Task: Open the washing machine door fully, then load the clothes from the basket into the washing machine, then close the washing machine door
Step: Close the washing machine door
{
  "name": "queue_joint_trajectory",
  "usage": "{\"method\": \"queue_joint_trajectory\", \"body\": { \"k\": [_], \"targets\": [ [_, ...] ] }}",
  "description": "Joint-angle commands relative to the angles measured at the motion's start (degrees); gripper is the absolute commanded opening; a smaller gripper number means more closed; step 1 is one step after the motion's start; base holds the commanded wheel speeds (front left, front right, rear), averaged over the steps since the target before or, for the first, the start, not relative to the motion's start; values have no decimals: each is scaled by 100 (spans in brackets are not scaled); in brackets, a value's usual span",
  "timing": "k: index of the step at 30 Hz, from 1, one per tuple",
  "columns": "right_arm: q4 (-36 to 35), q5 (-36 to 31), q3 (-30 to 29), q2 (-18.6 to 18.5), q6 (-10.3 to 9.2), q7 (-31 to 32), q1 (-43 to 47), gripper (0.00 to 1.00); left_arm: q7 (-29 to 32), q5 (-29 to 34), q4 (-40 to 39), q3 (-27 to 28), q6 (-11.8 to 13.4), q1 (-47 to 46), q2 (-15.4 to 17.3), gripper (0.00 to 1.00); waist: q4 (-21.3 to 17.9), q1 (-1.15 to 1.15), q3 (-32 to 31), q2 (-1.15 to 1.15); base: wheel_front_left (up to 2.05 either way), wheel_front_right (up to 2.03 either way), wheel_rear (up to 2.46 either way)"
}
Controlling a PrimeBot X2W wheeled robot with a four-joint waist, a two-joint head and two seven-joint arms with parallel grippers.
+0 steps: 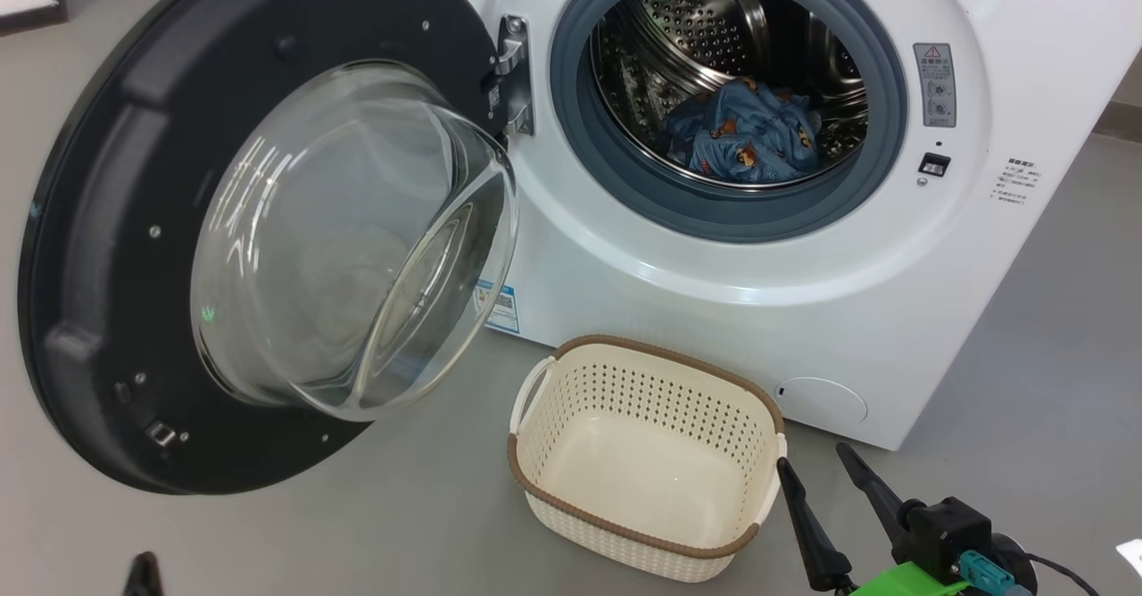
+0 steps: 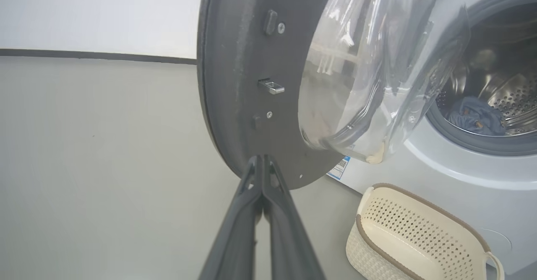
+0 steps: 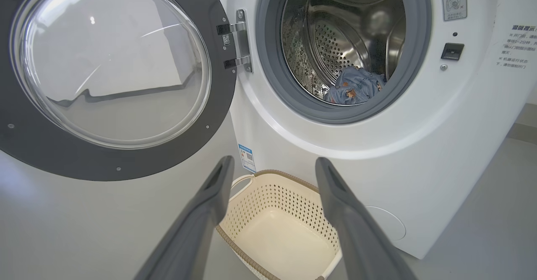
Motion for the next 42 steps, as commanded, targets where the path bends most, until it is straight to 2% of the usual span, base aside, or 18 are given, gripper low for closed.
{"method": "queue_joint_trajectory", "body": {
  "k": [1, 6, 8, 12, 17, 22, 26, 31, 42],
  "targets": [
    [-108, 82, 168, -18, 35, -28, -245, 100, -37, -151, -160, 301, 12, -187, 127, 0, 2, 0, 1, 0, 0, 0, 0],
    [-109, 93, 159, -17, 35, -28, -228, 100, 144, -1353, -98, 1020, -125, -468, 88, 0, 5, 0, 1, 0, 0, 0, 0],
    [-116, 93, 147, -16, 35, -28, -202, 100, 264, -1789, -88, 1305, -237, -634, 183, 0, 6, 0, 5, 0, 0, 0, 0],
    [-120, 88, 117, -15, 35, -28, -139, 100, 778, -3080, 82, 1992, -471, -1150, 401, 0, 16, 0, 16, 0, 0, 0, 0],
    [-134, 60, 35, -15, 35, -28, -49, 100, 1721, -4805, 647, 2915, -461, -2019, 892, 0, 16, 0, 25, 0, 0, 0, 0],
    [-127, 29, -6, -25, 35, -28, 35, 100, 2529, -5613, 1216, 3138, -322, -2732, 1392, 0, 24, 0, 47, 0, 0, 0, 0],
    [-135, 16, -33, -36, 35, -28, 73, 100, 2792, -5987, 1715, 3268, -163, -3339, 1710, 0, 26, 0, 63, 0, 0, 0, 0],
    [-146, -6, -25, -39, 35, -28, 77, 100, 2806, -6107, 2276, 3269, -143, -3928, 1977, 0, -13, 0, 112, 0, 0, 0, 0],
    [-128, -48, -16, -83, 35, -28, 3, 100, 2843, -6162, 3101, 3157, -165, -4551, 2166, 0, -162, 0, 253, 0, 0, 0, 0]
  ]
}}
